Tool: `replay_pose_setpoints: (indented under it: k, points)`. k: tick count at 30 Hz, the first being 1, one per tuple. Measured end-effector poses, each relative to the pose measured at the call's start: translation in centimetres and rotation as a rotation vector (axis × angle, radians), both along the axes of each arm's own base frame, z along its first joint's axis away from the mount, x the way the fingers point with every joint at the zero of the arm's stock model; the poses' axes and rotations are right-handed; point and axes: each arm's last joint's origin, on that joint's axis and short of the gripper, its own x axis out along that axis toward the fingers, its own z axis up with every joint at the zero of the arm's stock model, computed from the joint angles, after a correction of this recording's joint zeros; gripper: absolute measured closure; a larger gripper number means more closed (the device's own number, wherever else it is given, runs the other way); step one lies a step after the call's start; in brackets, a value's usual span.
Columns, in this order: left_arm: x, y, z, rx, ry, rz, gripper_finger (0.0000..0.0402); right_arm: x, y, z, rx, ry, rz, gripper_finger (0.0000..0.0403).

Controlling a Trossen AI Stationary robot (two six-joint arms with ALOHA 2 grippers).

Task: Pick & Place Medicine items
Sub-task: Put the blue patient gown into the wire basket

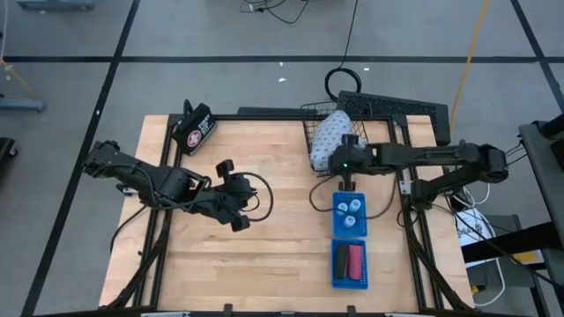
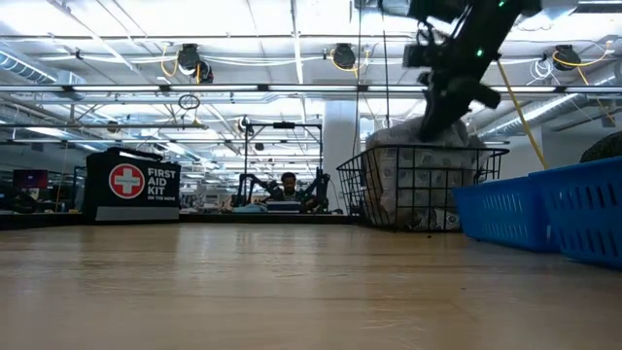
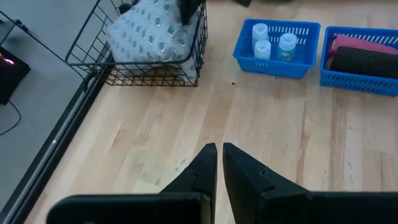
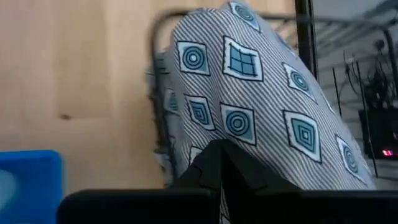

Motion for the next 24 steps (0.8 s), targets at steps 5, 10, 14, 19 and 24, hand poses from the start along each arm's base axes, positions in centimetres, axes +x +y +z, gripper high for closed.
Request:
replay_pose_setpoints:
  k: [5, 10, 14, 19, 24]
  points:
    - [0.0, 0.0, 0.0, -0.004, 0.002, -0.003, 0.0364, 0.3, -2.6, -0.7, -0.095, 0.050, -0.074, 0.0402]
    - [0.0, 0.0, 0.0, -0.005, 0.002, -0.004, 0.0364, 0.1, -5.2, -0.2, -0.125, 0.000, -0.124, 0.0402]
    - [0.0, 0.0, 0.0, -0.005, 0.002, -0.004, 0.0364, -0.4, -7.3, -0.2, -0.051, -0.051, -0.124, 0.0402]
    - [0.0, 0.0, 0.0, -0.005, 0.003, -0.004, 0.0364, -1.0, -9.1, -1.4, 0.033, -0.131, -0.125, 0.0402]
    - [0.0, 0.0, 0.0, -0.008, 0.002, -0.003, 0.0364, -1.9, -9.6, -3.6, 0.089, -0.101, -0.158, 0.0402]
